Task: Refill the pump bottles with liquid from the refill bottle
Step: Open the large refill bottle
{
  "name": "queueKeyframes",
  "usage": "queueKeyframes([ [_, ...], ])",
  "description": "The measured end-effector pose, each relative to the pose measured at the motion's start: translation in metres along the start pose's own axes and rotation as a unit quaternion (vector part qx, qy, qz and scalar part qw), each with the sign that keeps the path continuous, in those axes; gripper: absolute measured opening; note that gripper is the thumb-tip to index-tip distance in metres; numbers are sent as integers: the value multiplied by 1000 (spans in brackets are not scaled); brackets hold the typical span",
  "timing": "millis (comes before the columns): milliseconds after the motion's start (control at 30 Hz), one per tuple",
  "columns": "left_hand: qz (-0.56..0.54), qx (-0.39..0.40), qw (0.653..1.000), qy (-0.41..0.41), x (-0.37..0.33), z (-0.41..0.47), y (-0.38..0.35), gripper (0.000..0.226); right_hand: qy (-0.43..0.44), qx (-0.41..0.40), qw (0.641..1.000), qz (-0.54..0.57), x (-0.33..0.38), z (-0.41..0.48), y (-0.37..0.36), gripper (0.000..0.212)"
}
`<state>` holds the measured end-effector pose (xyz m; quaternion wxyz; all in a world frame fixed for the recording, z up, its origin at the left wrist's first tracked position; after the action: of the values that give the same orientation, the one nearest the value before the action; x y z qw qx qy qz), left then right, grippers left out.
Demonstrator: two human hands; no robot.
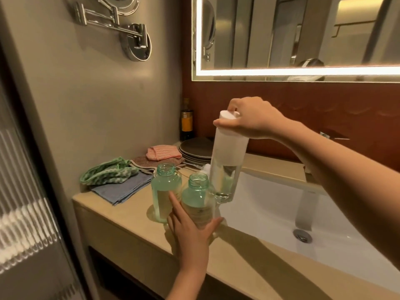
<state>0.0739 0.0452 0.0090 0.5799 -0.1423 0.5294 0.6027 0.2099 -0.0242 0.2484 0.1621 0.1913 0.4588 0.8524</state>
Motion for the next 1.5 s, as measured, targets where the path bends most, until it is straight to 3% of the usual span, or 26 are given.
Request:
queueKeyframes([
  [233, -40, -45, 998, -21, -4, -2, 7, 127, -27, 38, 998, -31, -23, -52, 15, 61],
  [333, -18, -141, 984, -107, -19, -15, 21, 92, -17, 51, 997, -49, -21, -75, 18, 60],
  [400, -28, -165, 969, -185, -37, -30, 22, 70, -13, 53, 997, -51, -17, -88, 21, 62],
  [500, -129, -49, 964, -227, -67, -43, 7, 70, -3, 57, 998, -34, -6, -101, 23, 66],
  [600, -224, 120, 954, -159, -89, -50, -18, 88, 20, 65, 997, -25, 11, -111, 20, 68],
  [667, -243, 166, 949, -115, -90, -51, -29, 91, 36, 69, 996, -32, 22, -117, 16, 69],
  [800, -229, 185, 954, -52, -72, -46, -40, 85, 52, 52, 995, -74, 35, -122, 10, 73],
  [967, -205, 188, 960, -14, -60, -43, -54, 113, 55, 0, 989, -139, 40, -114, 2, 70],
  [1100, -230, 149, 961, -44, -66, -38, -50, 83, 52, -10, 993, -101, 29, -110, -1, 69],
  [1200, -261, 176, 947, -59, -74, -39, -54, 70, 53, -19, 995, -80, 21, -111, 2, 71],
  [1500, -239, 208, 947, -58, -73, -35, -57, 81, 131, 7, 991, -13, 22, -106, -1, 76],
])
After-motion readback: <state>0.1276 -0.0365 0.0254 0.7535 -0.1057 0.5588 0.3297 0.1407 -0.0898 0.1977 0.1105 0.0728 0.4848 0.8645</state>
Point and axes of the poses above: each hand's wrist, its own z-axis towards the middle knuckle, its own y-axis out of the back of the hand, x = y × z, the point moved 10 cm from there along z, towards the middle knuckle, and after that the axes turned 10 degrees about z, right-handed, at the moved point
